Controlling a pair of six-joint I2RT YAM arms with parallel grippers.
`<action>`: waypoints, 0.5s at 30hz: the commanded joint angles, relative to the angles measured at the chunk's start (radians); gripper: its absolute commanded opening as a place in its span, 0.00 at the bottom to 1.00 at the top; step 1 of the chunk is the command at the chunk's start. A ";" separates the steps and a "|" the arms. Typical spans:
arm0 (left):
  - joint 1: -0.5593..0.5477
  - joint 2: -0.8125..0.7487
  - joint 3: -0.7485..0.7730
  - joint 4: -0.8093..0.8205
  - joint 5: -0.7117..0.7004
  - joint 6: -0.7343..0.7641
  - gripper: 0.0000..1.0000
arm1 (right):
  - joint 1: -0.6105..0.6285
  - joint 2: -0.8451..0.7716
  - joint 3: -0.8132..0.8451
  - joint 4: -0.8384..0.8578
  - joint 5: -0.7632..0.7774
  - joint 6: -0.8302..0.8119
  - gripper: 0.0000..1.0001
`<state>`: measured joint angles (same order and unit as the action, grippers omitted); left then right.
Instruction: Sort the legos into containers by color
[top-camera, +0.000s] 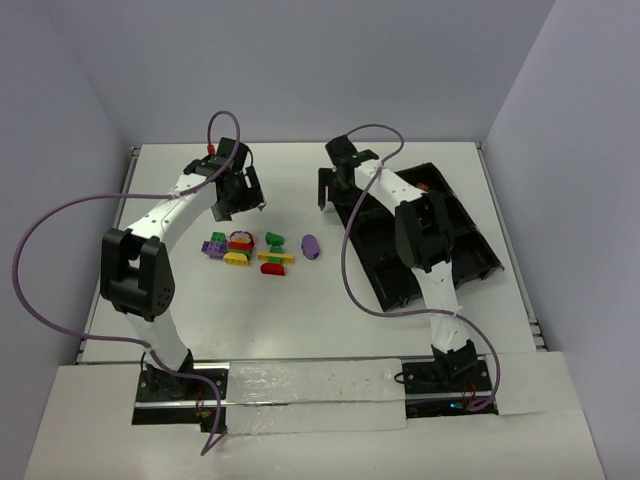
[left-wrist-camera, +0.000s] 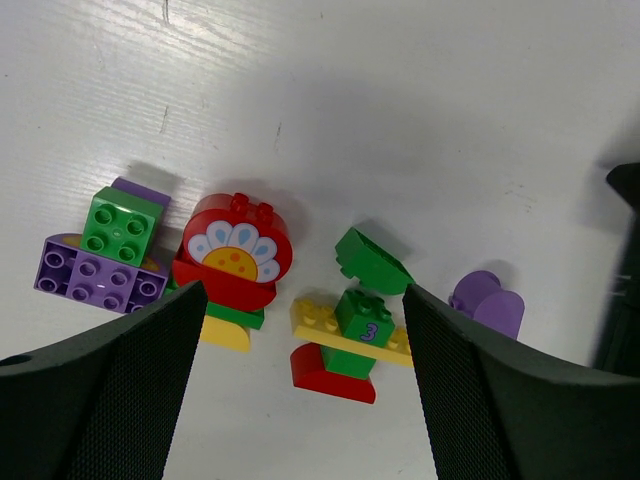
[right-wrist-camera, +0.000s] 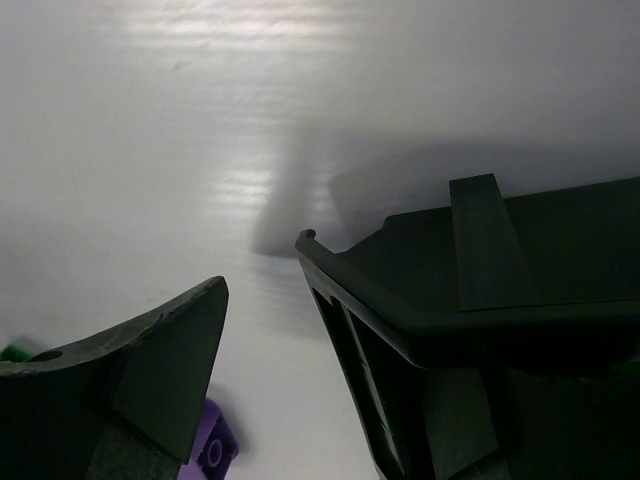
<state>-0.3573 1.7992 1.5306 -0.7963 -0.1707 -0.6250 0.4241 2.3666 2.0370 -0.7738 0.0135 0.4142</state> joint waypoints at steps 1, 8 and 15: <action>0.003 -0.048 -0.026 0.057 0.014 -0.005 0.87 | 0.038 -0.083 -0.028 0.041 -0.097 -0.072 0.78; 0.003 -0.036 -0.038 0.072 0.020 -0.006 0.87 | 0.047 -0.184 -0.065 0.044 0.007 -0.095 0.78; 0.007 -0.039 -0.051 0.080 0.005 -0.023 0.87 | 0.053 -0.300 -0.132 0.076 0.080 -0.066 0.78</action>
<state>-0.3570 1.7988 1.4876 -0.7516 -0.1604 -0.6273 0.4751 2.2063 1.9490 -0.7397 0.0248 0.3419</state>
